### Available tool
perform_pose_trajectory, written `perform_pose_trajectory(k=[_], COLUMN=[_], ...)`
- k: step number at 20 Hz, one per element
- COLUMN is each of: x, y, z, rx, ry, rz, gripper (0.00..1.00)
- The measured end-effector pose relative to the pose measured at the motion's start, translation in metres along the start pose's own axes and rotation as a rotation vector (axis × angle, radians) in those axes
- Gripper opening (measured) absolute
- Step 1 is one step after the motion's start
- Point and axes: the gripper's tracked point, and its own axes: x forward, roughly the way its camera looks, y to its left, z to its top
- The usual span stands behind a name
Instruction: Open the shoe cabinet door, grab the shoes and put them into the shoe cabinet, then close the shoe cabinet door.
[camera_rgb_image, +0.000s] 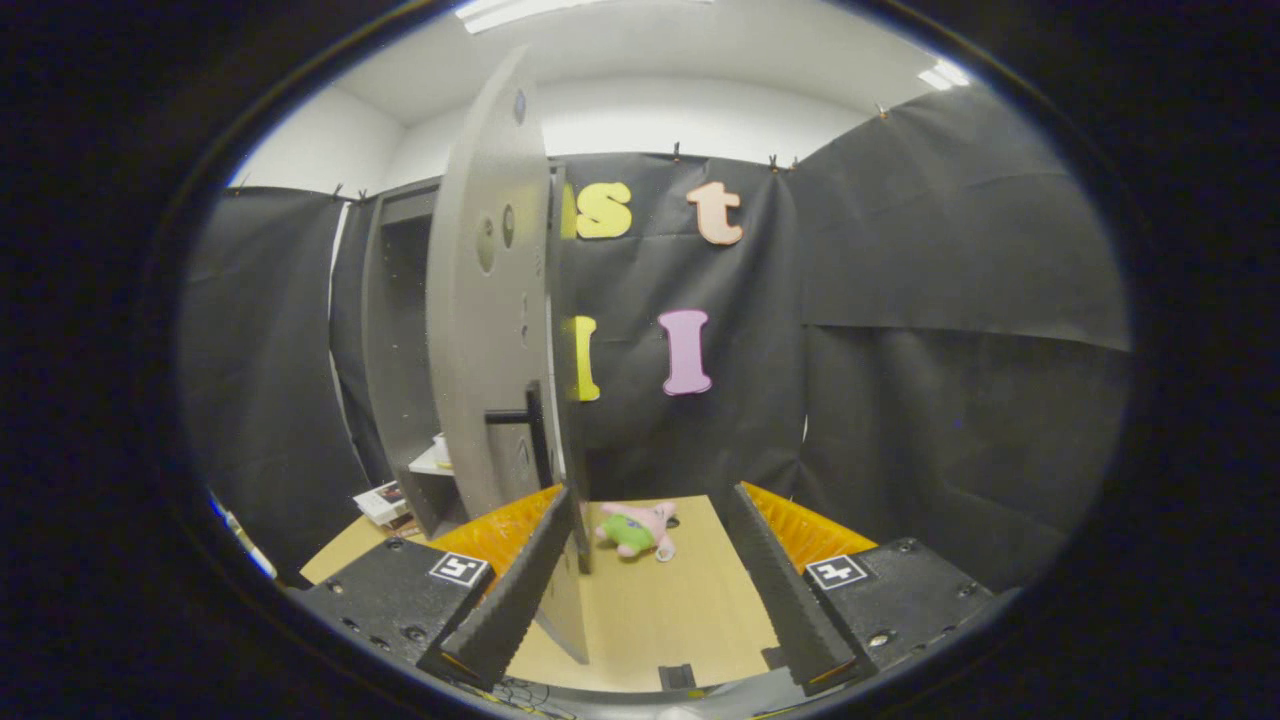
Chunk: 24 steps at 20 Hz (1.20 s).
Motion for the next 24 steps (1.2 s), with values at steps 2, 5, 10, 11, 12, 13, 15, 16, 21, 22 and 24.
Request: perform_pose_trajectory(k=[2,5,10,11,12,13,15,16,21,22,24], x=[0.015,0.041,0.065,0.068,0.069,0.07,0.069,0.07,0.067,0.063,0.064], y=[-0.007,-0.01,0.005,0.01,0.015,0.02,0.027,0.026,0.036,0.037,0.042], z=[0.001,0.003,0.004,0.004,0.004,0.006,0.008,0.009,0.007,0.01,0.01], rx=[-0.001,-0.006,-0.022,-0.024,-0.026,-0.025,-0.036,-0.045,-0.023,-0.032,-0.051], ry=[-0.002,0.002,0.006,0.009,0.009,0.005,-0.005,-0.013,0.002,-0.009,-0.012], rz=[0.038,0.093,0.194,0.217,0.238,0.26,0.279,0.279,0.277,0.267,0.252], gripper=[1.0,1.0,1.0,1.0,1.0,1.0,0.99,0.99,0.96,0.94,0.93])
